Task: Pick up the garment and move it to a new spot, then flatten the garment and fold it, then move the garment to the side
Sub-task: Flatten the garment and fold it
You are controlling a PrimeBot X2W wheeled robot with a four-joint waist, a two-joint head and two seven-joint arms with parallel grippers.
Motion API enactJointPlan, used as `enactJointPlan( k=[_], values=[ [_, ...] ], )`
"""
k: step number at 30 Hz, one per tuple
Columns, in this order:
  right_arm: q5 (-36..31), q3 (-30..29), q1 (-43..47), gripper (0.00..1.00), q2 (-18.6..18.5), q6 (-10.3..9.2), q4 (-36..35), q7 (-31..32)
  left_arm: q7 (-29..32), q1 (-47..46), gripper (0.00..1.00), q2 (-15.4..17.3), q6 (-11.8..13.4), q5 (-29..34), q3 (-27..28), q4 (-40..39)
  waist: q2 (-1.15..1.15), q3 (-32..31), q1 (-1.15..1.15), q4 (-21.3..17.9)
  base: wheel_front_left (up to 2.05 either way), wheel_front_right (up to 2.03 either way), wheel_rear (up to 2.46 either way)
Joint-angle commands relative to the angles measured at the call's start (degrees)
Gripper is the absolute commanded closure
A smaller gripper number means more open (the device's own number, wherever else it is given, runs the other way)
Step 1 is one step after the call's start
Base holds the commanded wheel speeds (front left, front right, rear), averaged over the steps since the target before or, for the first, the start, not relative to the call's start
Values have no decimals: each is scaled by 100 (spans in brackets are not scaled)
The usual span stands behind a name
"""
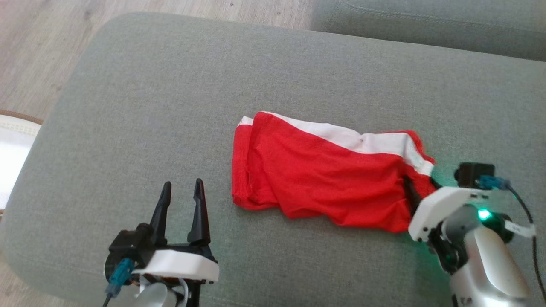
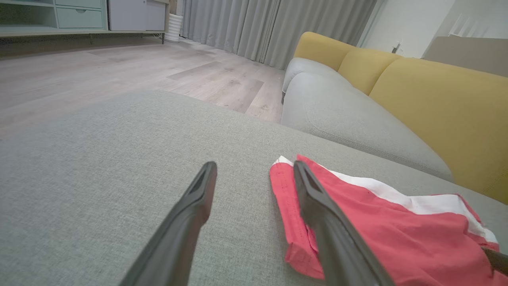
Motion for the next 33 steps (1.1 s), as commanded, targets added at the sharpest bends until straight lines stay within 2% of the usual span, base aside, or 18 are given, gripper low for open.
enactJointPlan(
  k=[1,2,3,4,5,13,21,24,28,29,33],
  values=[
    [53,275,-161,55,-4,39,-6,131,-54,-86,0,15,-34,61,238,-153,0,1,0,-2,0,0,0],
    [87,337,-202,66,-4,39,38,199,-54,-85,0,5,-40,75,243,-148,0,3,0,-4,0,0,0],
    [129,395,-242,86,-4,39,79,272,-54,-86,0,-4,-44,88,249,-145,0,4,0,-10,0,0,0],
    [160,436,-284,97,-4,39,109,326,-54,-84,0,-12,-48,100,254,-143,0,4,0,-18,0,0,0],
    [172,461,-330,100,-4,39,131,360,-54,-80,0,-18,-50,112,261,-143,0,3,0,-34,0,0,0],
    [-101,249,-606,100,-7,39,-11,454,-54,-32,0,-34,-79,176,306,-163,0,-26,0,-378,0,0,0],
    [-40,-479,-303,100,-467,39,-834,885,-54,-68,0,-94,-133,212,260,-162,0,2,0,-761,0,0,0],
    [110,-632,-180,100,-478,39,-1156,1028,-54,-98,0,-101,-146,223,245,-140,0,27,0,-845,0,0,0],
    [707,-446,-76,100,-237,39,-1627,1205,-54,-146,0,-101,-162,227,226,-101,0,31,0,-864,0,0,0],
    [1022,-227,-34,100,-142,39,-1873,1296,-47,-172,0,-92,-172,228,213,-98,0,31,0,-840,0,0,0],
    [1332,324,-42,100,-42,39,-2241,1361,-37,-208,0,-61,-168,239,206,-129,0,37,0,-736,0,0,0]
  ],
)
